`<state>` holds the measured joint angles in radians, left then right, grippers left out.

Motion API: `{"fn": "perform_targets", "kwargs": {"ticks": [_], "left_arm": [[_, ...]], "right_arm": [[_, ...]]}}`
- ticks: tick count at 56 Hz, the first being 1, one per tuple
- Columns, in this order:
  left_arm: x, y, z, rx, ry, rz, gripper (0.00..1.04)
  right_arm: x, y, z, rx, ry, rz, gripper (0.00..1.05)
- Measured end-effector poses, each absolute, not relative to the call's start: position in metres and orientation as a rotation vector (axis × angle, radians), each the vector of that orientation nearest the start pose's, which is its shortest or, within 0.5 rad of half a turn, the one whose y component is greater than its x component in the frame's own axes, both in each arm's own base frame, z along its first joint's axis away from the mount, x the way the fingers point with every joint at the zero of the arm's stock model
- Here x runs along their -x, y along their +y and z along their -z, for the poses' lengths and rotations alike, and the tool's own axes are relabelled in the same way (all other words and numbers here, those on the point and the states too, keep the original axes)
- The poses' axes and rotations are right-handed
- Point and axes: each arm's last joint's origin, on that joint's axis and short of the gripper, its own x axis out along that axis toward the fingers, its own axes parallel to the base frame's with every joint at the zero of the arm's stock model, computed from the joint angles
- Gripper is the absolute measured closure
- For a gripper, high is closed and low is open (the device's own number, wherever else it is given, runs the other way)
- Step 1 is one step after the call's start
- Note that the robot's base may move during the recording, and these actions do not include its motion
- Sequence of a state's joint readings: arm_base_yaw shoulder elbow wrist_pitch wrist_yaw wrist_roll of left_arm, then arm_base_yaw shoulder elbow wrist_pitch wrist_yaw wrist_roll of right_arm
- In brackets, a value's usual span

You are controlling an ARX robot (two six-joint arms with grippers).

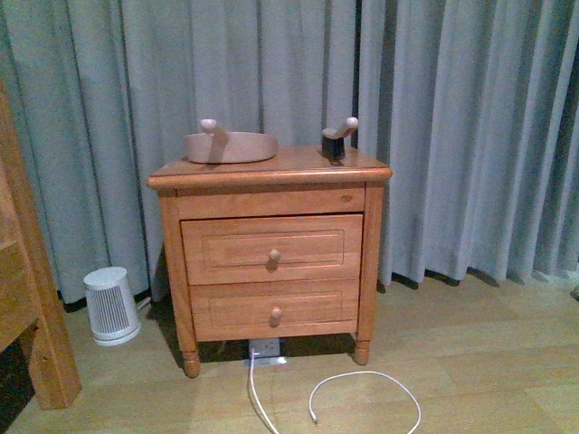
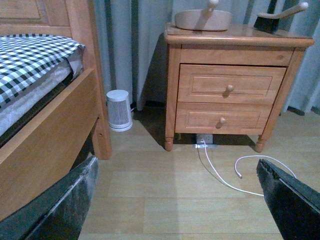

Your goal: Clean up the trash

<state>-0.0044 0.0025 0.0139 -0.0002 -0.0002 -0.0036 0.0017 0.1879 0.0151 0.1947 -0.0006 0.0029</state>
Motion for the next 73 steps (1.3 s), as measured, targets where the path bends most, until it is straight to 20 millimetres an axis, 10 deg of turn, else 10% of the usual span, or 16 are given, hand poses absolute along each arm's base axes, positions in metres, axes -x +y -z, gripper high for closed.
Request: {"fn": "perform_targets", "kwargs": {"ticks": [73], "left_arm": [[-0.097,-0.0004,-0.168,0.004,-0.011,0.004,0.07]], "right_arm": [[-0.109,0.0002,-0.1719,-0.003,-0.022,-0.003,0.07]]}}
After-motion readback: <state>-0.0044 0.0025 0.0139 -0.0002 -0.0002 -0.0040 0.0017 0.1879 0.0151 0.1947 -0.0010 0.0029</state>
